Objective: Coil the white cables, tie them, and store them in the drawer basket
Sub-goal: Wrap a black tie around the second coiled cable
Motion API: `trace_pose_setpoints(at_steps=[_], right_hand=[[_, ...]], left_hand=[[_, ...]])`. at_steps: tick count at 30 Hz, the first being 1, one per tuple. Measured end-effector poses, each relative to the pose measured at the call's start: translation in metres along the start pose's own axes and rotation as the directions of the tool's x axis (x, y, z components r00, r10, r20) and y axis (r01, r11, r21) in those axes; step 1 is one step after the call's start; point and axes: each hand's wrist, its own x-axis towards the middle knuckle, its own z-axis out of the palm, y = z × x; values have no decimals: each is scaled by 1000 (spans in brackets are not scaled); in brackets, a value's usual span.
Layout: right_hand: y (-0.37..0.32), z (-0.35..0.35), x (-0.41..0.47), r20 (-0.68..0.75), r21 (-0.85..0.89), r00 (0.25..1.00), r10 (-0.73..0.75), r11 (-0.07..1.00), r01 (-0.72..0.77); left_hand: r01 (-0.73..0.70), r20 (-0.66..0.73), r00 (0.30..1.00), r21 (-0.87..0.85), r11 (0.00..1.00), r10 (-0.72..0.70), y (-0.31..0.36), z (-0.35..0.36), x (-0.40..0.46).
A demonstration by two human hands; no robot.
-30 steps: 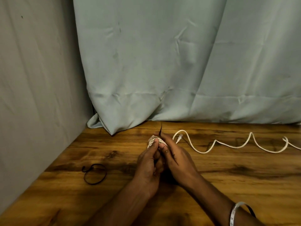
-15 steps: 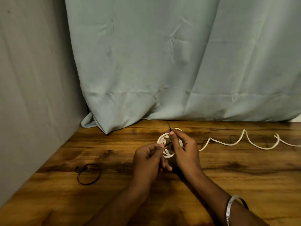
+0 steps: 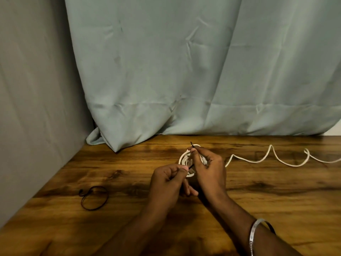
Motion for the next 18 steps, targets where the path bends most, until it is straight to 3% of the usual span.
trace_pose_setpoints(at_steps=[4, 12, 14, 18], right_hand=[[-3, 2, 1, -28, -12, 1000, -1, 1000, 1], [6, -7, 10, -112, 31, 992, 52, 998, -49], [6, -6, 10, -106, 19, 993, 54, 998, -52], [4, -3, 7, -89, 4, 994, 59, 998, -59]], left_hand=[[-16, -46, 999, -100, 995, 11, 3, -1, 1], [-261, -128, 964, -287, 922, 233, 26, -15, 0], [-322, -129, 946, -244, 915, 298, 28, -15, 1], [-391, -190, 900, 43, 919, 392, 22, -16, 4]])
